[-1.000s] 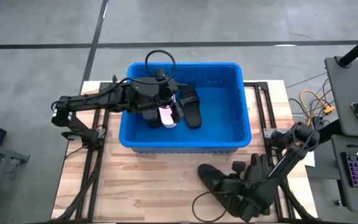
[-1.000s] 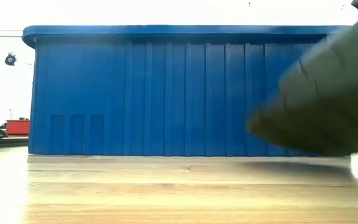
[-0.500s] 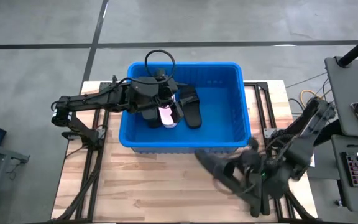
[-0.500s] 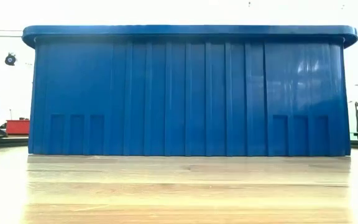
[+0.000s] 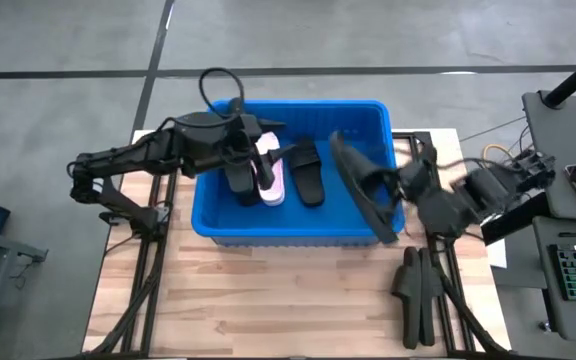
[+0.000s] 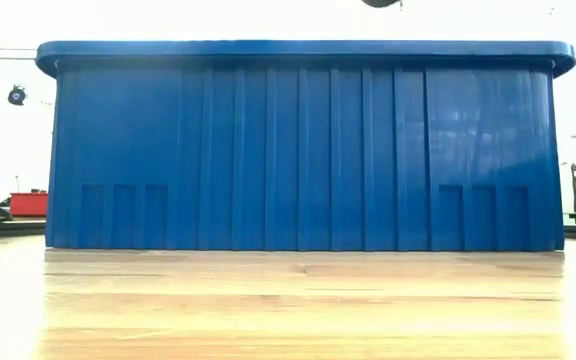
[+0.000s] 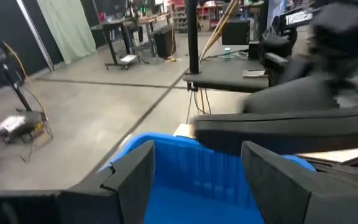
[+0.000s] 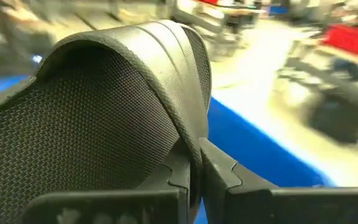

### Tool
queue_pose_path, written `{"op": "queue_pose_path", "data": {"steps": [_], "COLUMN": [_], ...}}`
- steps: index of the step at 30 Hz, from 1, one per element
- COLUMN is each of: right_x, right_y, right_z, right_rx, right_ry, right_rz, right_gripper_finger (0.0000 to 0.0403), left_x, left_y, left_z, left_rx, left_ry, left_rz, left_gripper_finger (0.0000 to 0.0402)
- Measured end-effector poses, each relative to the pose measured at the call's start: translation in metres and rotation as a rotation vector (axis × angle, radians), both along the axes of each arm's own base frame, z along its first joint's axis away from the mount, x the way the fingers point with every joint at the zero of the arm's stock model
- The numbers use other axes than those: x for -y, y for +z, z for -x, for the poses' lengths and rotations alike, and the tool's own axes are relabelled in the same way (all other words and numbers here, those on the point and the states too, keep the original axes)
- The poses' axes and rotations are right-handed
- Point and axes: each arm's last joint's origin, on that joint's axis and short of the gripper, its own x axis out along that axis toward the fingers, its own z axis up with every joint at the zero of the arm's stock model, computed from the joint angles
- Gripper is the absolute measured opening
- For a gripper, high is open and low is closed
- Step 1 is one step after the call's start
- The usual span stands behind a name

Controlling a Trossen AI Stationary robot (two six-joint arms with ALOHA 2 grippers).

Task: Pick and place slides into bin
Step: Put the left black slide into the bin

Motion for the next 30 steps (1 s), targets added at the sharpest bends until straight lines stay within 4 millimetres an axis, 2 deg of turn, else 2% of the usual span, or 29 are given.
{"op": "queue_pose_path", "data": {"steps": [4, 9, 14, 18, 22, 27, 30], "right_x": [0.037, 0.083, 0.119, 0.14, 0.158, 0.172, 0.177], "right_y": [-0.009, -0.033, -0.051, -0.074, -0.105, -0.147, -0.168], "right_z": [-0.016, -0.04, -0.078, -0.113, -0.137, -0.163, -0.178], "right_rx": [-0.184, -0.382, -0.444, -0.503, -0.595, -0.681, -0.732], "right_ry": [-0.073, -0.15, -0.111, -0.086, -0.115, -0.137, -0.134], "right_rz": [0.071, 0.065, 0.098, 0.136, 0.121, 0.093, 0.139], "right_gripper_finger": [0.0009, 0.0009, 0.0009, 0.0009, 0.0009, 0.0009, 0.0009], "left_x": [0.0, 0.0, -0.004, -0.011, -0.012, -0.012, -0.012], "left_y": [0.006, 0.016, 0.027, 0.035, 0.043, 0.045, 0.044], "left_z": [0.01, 0.028, 0.047, 0.064, 0.081, 0.089, 0.091], "left_rx": [0.004, 0.012, 0.022, 0.051, 0.092, 0.1, 0.093], "left_ry": [-0.005, -0.012, 0.005, 0.038, 0.055, 0.054, 0.056], "left_rz": [-0.038, -0.11, -0.197, -0.204, -0.203, -0.204, -0.206], "left_gripper_finger": [0.0223, 0.0223, 0.0223, 0.0223, 0.0223, 0.0223, 0.0223]}}
